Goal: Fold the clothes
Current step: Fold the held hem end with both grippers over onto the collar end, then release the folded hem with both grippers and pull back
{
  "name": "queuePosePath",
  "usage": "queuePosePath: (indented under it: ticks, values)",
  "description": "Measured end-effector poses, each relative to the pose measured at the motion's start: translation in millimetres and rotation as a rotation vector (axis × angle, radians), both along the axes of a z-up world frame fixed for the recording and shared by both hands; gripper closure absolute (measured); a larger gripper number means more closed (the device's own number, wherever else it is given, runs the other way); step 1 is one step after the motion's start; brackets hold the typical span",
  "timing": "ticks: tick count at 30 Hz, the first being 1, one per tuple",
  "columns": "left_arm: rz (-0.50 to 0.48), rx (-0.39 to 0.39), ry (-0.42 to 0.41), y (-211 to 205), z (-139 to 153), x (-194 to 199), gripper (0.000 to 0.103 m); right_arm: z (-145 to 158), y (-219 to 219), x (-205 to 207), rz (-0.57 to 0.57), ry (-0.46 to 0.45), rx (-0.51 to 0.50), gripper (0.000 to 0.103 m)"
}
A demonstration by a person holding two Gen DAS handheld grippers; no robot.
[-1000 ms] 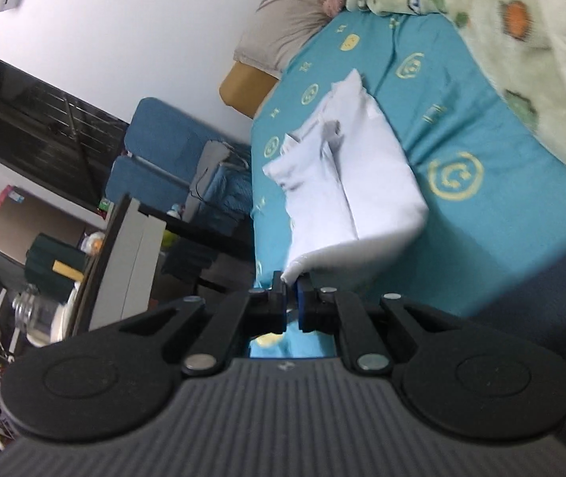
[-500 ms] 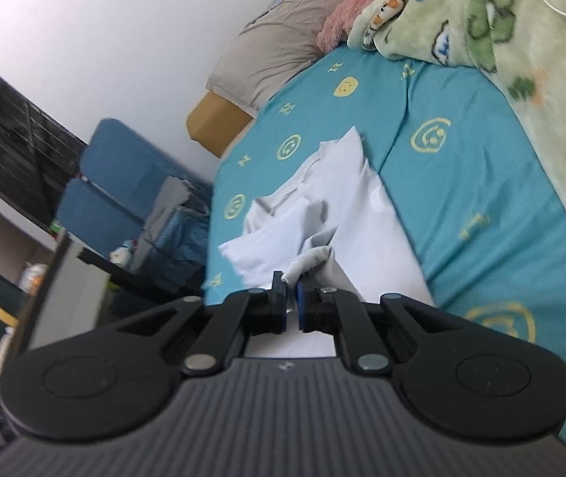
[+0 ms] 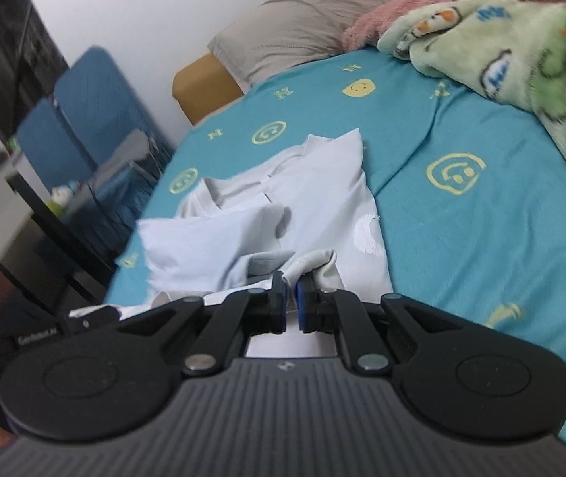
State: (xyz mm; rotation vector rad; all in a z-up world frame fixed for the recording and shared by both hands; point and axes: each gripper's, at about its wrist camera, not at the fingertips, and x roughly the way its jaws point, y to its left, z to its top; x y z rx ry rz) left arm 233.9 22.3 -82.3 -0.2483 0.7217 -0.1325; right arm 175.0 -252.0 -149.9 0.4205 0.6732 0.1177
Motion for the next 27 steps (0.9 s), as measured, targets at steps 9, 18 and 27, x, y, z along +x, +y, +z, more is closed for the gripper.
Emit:
queuePosePath:
  ticks: [9,18,27]
  values:
    - [-0.047,0.110,0.019,-10.1,-21.9,13.6,0.092,-21.3,4.6,15.3,-0.011,0.077,-0.042,0.092]
    - [-0.051,0.173,-0.068,-20.5,9.1,-31.1,0.037,11.5,14.7,-18.4,-0.037,-0.001,-0.126,0.028]
    - [-0.106,0.179,-0.093,-17.8,45.6,-96.5,0.019,43.6,19.3,-74.5,-0.028,-0.046,-0.141,0.028]
